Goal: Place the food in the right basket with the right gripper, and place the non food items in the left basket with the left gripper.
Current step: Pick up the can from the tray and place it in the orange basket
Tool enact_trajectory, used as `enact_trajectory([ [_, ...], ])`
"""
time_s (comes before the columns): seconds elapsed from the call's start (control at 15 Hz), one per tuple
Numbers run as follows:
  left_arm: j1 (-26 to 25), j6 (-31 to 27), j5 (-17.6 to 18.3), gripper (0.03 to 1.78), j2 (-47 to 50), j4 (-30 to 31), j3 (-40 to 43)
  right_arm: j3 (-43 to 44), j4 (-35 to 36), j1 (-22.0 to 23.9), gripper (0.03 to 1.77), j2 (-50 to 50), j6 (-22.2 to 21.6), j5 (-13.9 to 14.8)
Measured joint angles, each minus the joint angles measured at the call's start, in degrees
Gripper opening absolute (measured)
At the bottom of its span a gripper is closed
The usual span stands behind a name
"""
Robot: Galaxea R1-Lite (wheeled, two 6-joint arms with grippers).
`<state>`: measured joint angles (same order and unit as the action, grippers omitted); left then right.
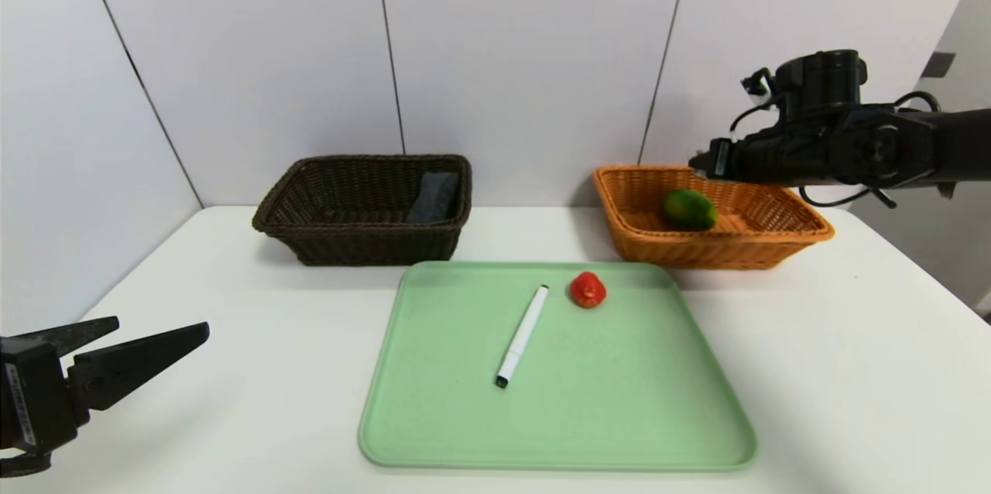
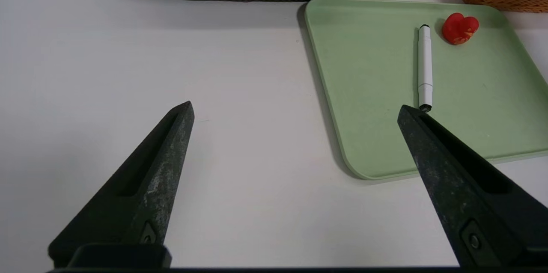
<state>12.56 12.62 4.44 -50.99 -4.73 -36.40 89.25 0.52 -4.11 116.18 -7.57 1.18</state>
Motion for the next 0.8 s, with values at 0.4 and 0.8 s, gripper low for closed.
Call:
enact_trajectory([
  [0.4,0.0,0.0,0.1,1.69,-0.8,0.2,0.0,0.3,0.0,2.6,0.98,2.4,0.2,0.2],
  [0.8,0.0,0.0,0.1,1.69,-1.4,0.2,-0.1,2.4,-0.3,3.7,0.98,4.8,-0.2,0.1],
])
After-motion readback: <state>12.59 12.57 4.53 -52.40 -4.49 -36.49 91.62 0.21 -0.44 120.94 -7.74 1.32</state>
